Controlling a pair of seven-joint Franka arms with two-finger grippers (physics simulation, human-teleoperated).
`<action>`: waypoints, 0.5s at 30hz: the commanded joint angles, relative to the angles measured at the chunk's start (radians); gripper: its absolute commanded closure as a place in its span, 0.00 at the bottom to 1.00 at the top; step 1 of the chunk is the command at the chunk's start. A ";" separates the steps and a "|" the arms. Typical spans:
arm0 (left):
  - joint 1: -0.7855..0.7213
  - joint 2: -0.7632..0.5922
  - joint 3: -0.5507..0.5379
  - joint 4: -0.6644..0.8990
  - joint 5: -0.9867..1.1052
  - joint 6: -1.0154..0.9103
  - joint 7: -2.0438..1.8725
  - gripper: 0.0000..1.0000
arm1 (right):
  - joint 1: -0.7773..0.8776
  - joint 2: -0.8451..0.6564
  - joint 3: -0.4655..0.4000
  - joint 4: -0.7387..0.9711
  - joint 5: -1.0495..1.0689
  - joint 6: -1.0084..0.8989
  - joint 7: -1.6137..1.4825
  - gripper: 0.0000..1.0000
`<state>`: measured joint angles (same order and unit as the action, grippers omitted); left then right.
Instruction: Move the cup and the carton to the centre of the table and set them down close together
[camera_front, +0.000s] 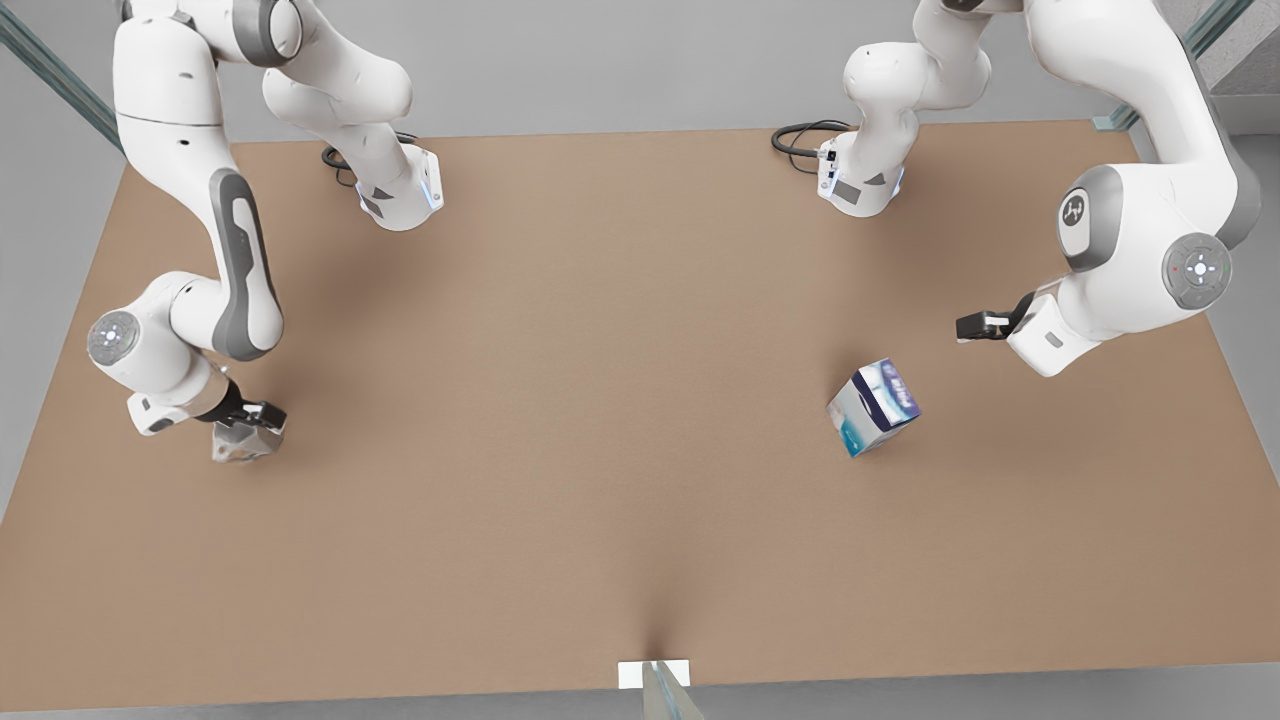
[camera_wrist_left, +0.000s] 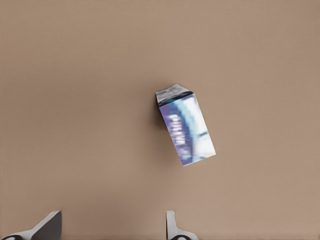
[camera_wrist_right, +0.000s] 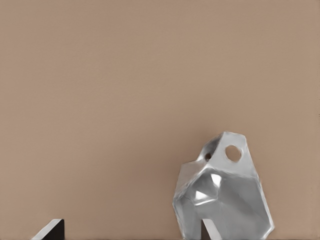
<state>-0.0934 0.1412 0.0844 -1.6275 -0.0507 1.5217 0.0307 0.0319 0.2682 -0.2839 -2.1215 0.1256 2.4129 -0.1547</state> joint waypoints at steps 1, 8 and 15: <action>0.000 0.000 0.000 0.000 0.000 0.000 0.000 0.00 | -0.001 0.005 -0.006 0.000 0.002 0.000 0.000 0.00; 0.000 -0.005 0.000 -0.015 0.000 0.003 0.000 0.00 | 0.013 0.068 -0.037 0.026 0.031 0.000 0.000 0.00; 0.000 -0.002 0.000 -0.015 0.000 0.000 0.000 0.00 | 0.014 0.062 -0.038 0.040 0.022 -0.057 -0.045 0.00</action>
<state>-0.0942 0.1397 0.0852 -1.6429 -0.0507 1.5215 0.0307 0.0461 0.3284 -0.3221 -2.0816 0.1472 2.3564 -0.1994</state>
